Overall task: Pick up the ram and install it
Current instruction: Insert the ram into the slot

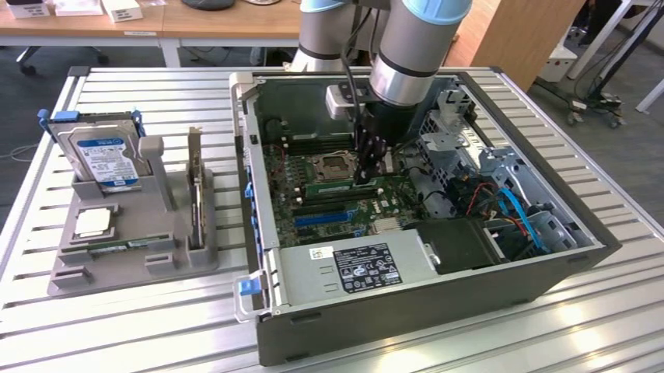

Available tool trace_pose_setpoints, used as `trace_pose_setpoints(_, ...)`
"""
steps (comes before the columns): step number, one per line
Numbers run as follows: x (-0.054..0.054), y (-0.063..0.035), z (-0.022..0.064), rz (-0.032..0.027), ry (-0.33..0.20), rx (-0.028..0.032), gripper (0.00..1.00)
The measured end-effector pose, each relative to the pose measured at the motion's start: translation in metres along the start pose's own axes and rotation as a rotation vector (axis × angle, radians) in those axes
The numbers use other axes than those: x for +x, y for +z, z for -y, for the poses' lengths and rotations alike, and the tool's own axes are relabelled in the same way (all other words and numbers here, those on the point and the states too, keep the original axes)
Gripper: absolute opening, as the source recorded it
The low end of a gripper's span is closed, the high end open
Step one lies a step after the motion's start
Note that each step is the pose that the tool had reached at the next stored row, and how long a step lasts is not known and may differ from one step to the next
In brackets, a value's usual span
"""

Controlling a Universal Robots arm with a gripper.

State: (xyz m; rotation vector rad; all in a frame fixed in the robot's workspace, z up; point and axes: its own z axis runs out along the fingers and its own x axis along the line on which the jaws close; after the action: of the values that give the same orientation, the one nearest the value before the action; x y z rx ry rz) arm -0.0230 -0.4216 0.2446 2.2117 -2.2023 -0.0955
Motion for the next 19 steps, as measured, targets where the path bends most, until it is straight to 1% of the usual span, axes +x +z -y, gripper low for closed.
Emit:
trace_pose_setpoints(4, 0.0, 0.0005, -0.0015, 0.0001, 0.0, 0.0, 0.11)
trace_pose_setpoints(16, 0.0, 0.0016, -0.0025, -0.0001, 0.0, 0.0, 0.11)
trace_pose_setpoints(19, 0.0001, 0.0038, -0.0024, 0.0001, 0.0, 0.0, 0.11)
